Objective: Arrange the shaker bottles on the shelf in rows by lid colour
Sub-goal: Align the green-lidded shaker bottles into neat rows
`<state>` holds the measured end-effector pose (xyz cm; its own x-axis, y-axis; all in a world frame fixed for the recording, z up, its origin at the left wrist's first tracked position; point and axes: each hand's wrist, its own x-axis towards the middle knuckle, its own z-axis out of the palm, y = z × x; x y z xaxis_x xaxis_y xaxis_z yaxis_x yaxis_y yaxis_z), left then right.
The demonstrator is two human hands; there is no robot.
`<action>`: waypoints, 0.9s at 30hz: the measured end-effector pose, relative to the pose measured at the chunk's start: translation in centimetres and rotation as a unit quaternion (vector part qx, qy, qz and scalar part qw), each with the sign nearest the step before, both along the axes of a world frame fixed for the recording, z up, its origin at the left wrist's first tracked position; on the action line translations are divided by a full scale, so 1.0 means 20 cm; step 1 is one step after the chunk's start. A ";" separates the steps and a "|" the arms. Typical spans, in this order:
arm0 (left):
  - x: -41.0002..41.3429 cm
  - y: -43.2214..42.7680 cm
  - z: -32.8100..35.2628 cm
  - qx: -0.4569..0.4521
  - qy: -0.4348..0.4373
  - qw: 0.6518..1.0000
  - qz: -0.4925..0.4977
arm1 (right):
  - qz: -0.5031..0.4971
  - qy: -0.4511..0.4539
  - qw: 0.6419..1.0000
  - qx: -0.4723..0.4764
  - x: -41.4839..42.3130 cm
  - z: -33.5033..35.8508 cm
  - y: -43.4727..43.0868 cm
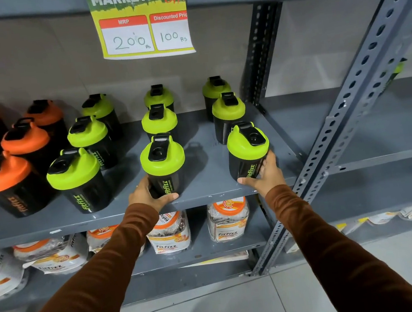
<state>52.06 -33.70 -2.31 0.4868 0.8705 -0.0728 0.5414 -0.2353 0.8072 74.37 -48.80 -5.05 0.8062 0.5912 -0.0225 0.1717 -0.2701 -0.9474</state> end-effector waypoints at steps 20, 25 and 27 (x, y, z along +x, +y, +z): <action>0.00 0.01 -0.03 0.009 0.001 1.000 -0.009 | 0.023 -0.005 0.999 0.024 0.00 0.00 -0.01; -0.05 0.04 -0.07 0.026 -0.070 0.996 -0.052 | -0.081 -0.030 0.992 0.095 -0.18 0.00 -0.01; -0.10 0.01 -0.10 0.034 -0.101 0.994 -0.029 | -0.155 -0.070 0.979 0.114 -0.34 -0.04 -0.01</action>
<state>50.08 -33.44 -4.39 0.5352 0.8400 0.0899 0.3542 -0.3198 0.8788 67.62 -49.03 -5.88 0.9330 0.2954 0.2055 0.2481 -0.1144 -0.9619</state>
